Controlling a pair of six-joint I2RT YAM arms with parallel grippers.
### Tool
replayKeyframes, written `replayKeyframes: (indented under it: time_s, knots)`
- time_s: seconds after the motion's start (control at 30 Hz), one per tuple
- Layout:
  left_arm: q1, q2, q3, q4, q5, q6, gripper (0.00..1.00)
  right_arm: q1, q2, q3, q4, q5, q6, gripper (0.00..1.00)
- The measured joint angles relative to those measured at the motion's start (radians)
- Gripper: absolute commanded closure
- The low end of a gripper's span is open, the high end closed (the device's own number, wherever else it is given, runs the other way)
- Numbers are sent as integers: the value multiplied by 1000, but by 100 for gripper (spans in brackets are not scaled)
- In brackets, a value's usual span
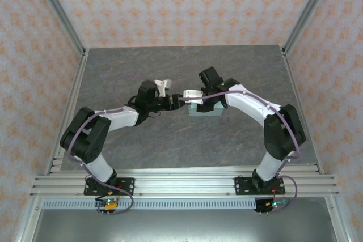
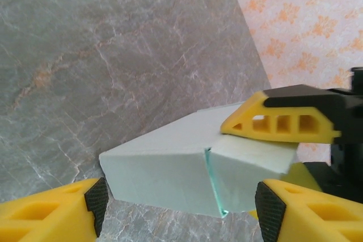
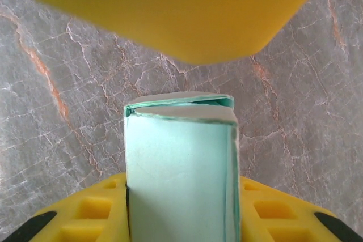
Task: Fold the paper box
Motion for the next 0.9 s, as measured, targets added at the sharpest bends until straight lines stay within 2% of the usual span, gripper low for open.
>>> replayKeyframes:
  time_s: [0.13, 0.17, 0.2, 0.23, 0.37, 0.43, 0.67, 0.83, 0.9]
  knots:
    - [6, -31, -6, -2, -41, 33, 25, -27, 61, 93, -99, -69, 0, 64]
    - [7, -49, -24, 16, -53, 60, 21, -31, 77, 114, -122, -78, 0, 64]
    - [7, -74, -50, 41, -71, 91, 3, -36, 90, 134, -141, -87, 0, 64]
    - [7, -96, -75, 69, -87, 111, 0, -40, 98, 146, -153, -94, 0, 63]
    - [5, -139, -184, 235, -202, 196, 0, -49, 116, 172, -183, -119, 0, 63]
    - [7, -107, -211, 295, -209, 256, 0, -50, 117, 176, -194, -124, 0, 63]
    - [-6, 21, -209, 370, -55, 590, 3, -60, 117, 176, -215, -153, -16, 63]
    - [-40, 28, -134, 219, 71, 868, 3, -68, 117, 176, -229, -180, -27, 63]
    - [-55, 31, -95, 191, 103, 936, 4, -69, 117, 176, -235, -188, -31, 63]
